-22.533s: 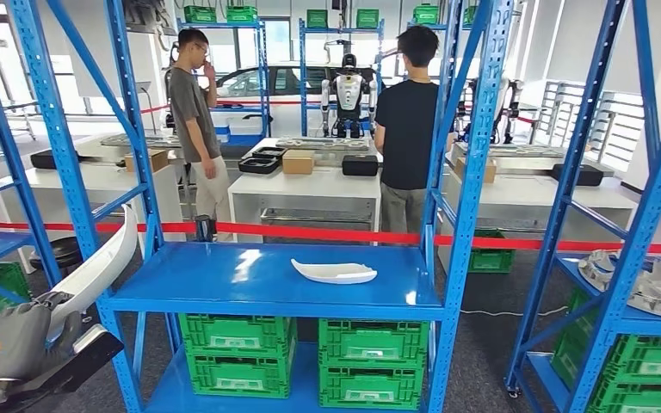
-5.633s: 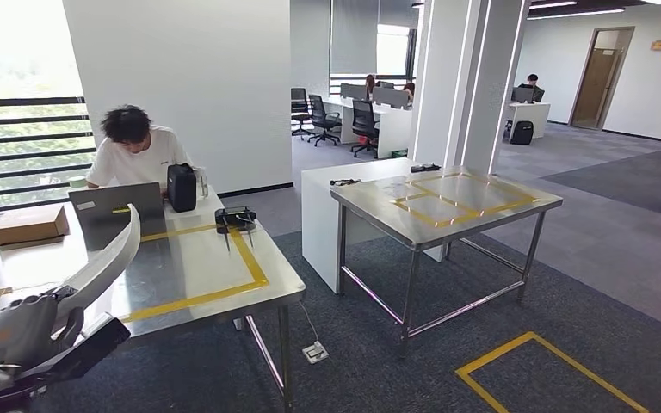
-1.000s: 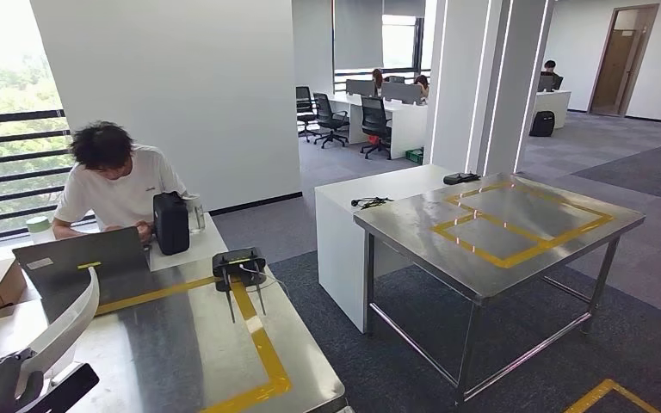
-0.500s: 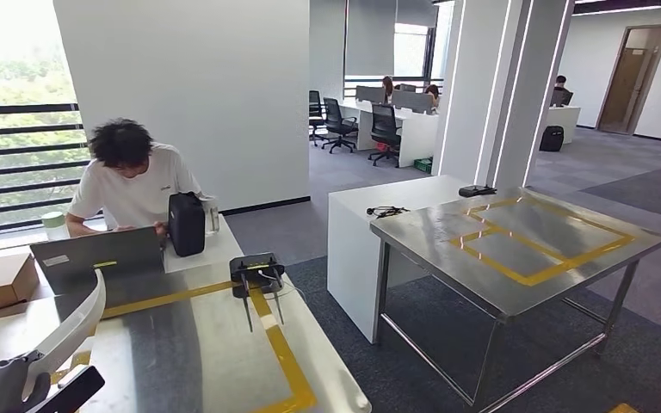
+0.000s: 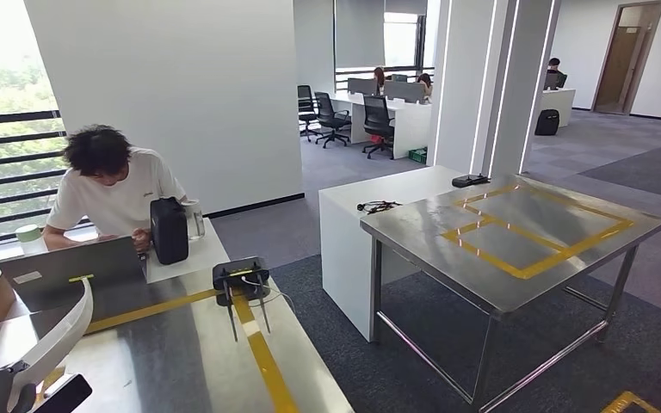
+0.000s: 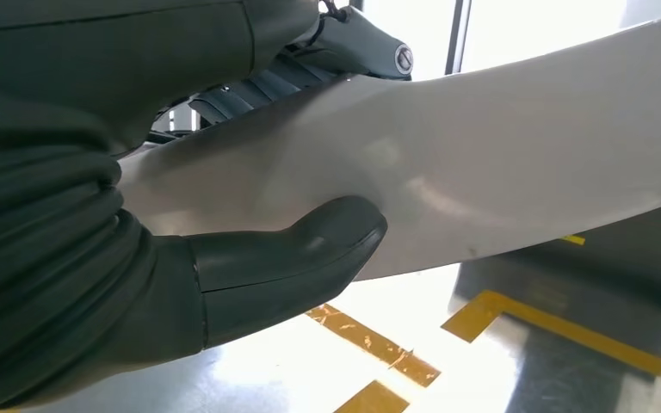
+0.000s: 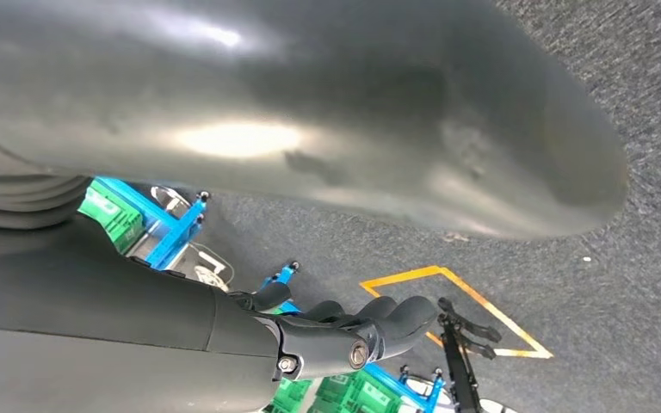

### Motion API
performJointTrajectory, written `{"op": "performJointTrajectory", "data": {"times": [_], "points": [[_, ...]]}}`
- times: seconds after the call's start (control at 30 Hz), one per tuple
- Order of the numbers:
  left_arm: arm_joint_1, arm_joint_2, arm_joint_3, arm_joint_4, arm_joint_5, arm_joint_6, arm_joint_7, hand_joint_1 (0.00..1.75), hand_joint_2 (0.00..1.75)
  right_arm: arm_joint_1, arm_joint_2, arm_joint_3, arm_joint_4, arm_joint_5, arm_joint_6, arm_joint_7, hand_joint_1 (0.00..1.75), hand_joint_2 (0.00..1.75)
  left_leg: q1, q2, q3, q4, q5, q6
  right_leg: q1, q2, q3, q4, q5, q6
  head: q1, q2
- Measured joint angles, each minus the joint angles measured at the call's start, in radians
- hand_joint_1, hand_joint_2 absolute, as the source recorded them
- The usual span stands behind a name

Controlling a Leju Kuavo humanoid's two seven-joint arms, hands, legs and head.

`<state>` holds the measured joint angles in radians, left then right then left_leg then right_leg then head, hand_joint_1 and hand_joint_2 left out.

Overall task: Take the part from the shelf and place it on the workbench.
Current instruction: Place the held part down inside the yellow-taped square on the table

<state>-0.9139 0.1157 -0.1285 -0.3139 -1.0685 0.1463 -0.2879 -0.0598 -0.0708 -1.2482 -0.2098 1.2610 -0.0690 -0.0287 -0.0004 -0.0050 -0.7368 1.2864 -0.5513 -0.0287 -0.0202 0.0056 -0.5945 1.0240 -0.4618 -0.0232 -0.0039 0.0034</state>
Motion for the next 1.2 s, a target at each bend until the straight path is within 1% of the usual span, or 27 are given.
{"op": "performJointTrajectory", "data": {"times": [0.03,0.07,0.1,0.13,0.17,0.2,0.27,0.3,0.37,0.47,0.6,0.73,1.0,1.1,1.2], "points": [[0.002,0.002,0.001,0.000,0.000,0.001,0.002,1.57,1.75,0.000,0.000,0.000,0.000,0.001,0.000,0.002,0.00,0.00,0.000,0.000,0.020,-0.059,0.045,0.004,0.000,0.001,0.008,0.000,-0.006,0.002,0.000,0.000],[0.003,0.004,0.002,0.000,0.000,0.003,0.003,1.57,1.75,0.000,0.001,0.000,0.000,0.002,0.000,0.003,0.00,0.00,-0.001,0.000,0.048,-0.134,0.089,0.009,0.001,0.001,0.016,0.000,-0.012,0.005,-0.001,0.000],[0.003,0.006,0.004,0.000,0.002,0.006,0.004,1.57,1.75,0.000,0.002,0.000,0.000,0.003,0.001,0.004,0.00,0.00,-0.003,0.000,0.077,-0.200,0.119,0.014,0.002,0.002,0.022,0.001,-0.018,0.009,-0.001,0.000],[0.003,0.007,0.006,0.000,0.003,0.008,0.003,1.57,1.75,0.000,0.003,0.000,0.000,0.004,0.001,0.005,0.00,0.00,-0.005,-0.001,0.097,-0.246,0.135,0.018,0.003,0.002,0.025,0.001,-0.022,0.013,-0.001,0.000],[0.004,0.008,0.008,-0.001,0.005,0.010,0.001,1.57,1.75,0.000,0.003,0.000,0.000,0.004,0.002,0.005,0.00,0.00,-0.007,-0.002,0.108,-0.267,0.138,0.019,0.004,0.003,0.025,0.002,-0.026,0.015,0.000,0.000],[0.006,0.008,0.011,-0.001,0.006,0.014,-0.002,1.57,1.75,0.000,0.003,0.000,0.000,0.005,0.002,0.005,0.00,0.00,-0.008,-0.003,0.112,-0.272,0.135,0.019,0.005,0.003,0.025,0.003,-0.027,0.014,0.000,0.000],[0.010,0.008,0.014,-0.001,0.005,0.028,-0.011,1.57,1.75,0.000,0.004,0.000,0.000,0.006,0.003,0.004,0.00,0.00,-0.008,-0.007,0.112,-0.274,0.135,0.019,0.005,0.002,0.027,0.000,-0.028,0.009,0.002,0.000],[0.012,0.008,0.016,-0.001,0.004,0.040,-0.016,1.57,1.75,0.000,0.003,0.000,0.000,0.006,0.003,0.003,0.00,0.00,-0.008,-0.008,0.112,-0.274,0.134,0.021,0.005,0.001,0.030,-0.004,-0.028,0.009,0.003,0.000],[0.015,0.009,0.021,-0.002,-0.001,0.065,-0.028,1.57,1.75,-0.001,0.003,0.000,0.000,0.008,0.004,0.001,0.00,0.00,-0.009,-0.009,0.112,-0.274,0.131,0.025,0.005,0.000,0.034,-0.010,-0.028,0.012,0.004,0.000],[0.023,0.009,0.027,-0.004,-0.008,0.084,-0.044,1.57,1.75,-0.001,0.003,0.000,0.000,0.013,0.010,0.001,0.00,0.00,-0.009,-0.010,0.113,-0.274,0.129,0.029,0.005,0.000,0.037,-0.016,-0.027,0.018,0.005,0.000],[0.029,0.010,0.028,-0.004,-0.016,0.091,-0.054,0.00,1.75,-0.002,0.003,0.000,0.000,0.017,0.015,0.004,0.00,0.00,-0.010,-0.009,0.113,-0.273,0.128,0.031,0.004,0.000,0.039,-0.020,-0.026,0.028,0.005,0.000],[0.031,0.010,0.029,-0.006,-0.020,0.104,-0.068,0.00,0.00,-0.002,0.003,0.000,0.000,0.020,0.016,0.005,0.00,0.00,-0.009,-0.009,0.113,-0.273,0.129,0.032,0.004,0.000,0.039,-0.020,-0.026,0.032,0.005,0.000],[0.032,0.004,0.054,-0.015,0.029,0.089,-0.129,0.00,0.00,-0.004,0.003,0.000,0.000,0.026,0.019,0.005,0.00,0.00,-0.009,-0.008,0.116,-0.274,0.129,0.032,0.006,0.000,0.040,-0.019,-0.026,0.032,0.004,0.000],[0.031,0.002,0.058,-0.017,0.027,0.086,-0.125,0.00,0.00,-0.004,0.003,0.000,0.000,0.028,0.019,0.005,0.00,0.00,-0.008,-0.008,0.116,-0.274,0.129,0.032,0.006,0.000,0.040,-0.019,-0.026,0.032,0.004,0.000],[0.030,-0.005,0.059,-0.017,0.010,0.081,-0.097,0.00,0.00,-0.005,0.004,0.000,0.000,0.028,0.019,0.005,0.00,0.00,-0.008,-0.008,0.116,-0.274,0.129,0.032,0.006,0.000,0.040,-0.019,-0.026,0.032,0.004,0.000]]}}
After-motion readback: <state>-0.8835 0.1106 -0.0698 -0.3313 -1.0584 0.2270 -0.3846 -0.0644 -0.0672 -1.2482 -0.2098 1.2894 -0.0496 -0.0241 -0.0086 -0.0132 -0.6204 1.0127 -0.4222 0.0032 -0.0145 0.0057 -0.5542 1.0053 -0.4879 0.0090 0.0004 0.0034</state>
